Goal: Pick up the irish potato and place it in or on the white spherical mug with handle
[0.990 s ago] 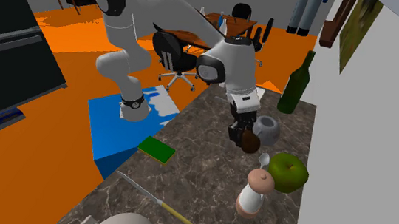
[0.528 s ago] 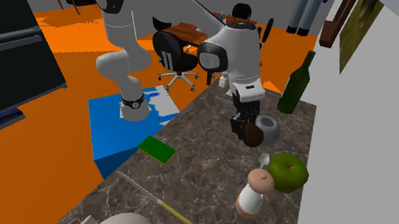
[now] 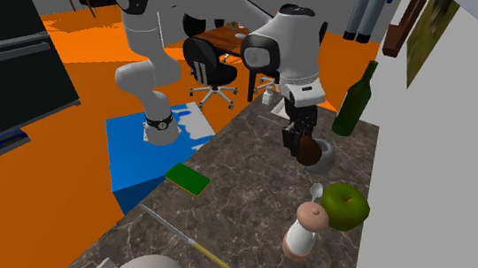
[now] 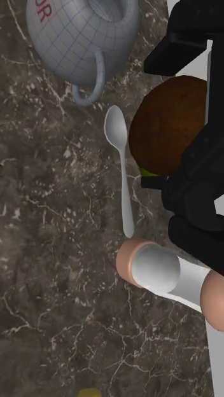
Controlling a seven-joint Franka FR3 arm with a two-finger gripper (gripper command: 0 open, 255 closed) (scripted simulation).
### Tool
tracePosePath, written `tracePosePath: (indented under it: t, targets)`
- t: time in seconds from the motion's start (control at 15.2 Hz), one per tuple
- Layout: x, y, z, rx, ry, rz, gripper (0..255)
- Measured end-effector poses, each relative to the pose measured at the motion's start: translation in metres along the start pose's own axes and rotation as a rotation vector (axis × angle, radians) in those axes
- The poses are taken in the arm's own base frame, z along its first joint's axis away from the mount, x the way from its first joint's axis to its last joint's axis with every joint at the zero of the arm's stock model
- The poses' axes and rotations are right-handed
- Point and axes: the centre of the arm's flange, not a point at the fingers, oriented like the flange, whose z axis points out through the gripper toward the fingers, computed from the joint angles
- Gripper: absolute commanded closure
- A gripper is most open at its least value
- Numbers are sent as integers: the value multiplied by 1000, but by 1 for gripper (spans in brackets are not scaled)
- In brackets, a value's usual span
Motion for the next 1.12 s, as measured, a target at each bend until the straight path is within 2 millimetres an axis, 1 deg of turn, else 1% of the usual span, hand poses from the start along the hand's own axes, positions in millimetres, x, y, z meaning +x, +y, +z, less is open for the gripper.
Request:
tracePosePath:
  t: [0.13,0.4,0.46,0.59,0.73,0.86,1.12]
  targets:
    - [-2,-23,2,0,0,-1,255]
    - [3,-76,3,0,-1,-1,255]
    - [-2,-88,2,0,-1,-1,255]
    - [3,-114,5,1,0,-1,255]
    - [-2,-134,10,0,-1,0,255]
    - [-5,-139,20,0,-1,0,255]
    - [-11,-140,40,0,-1,1,255]
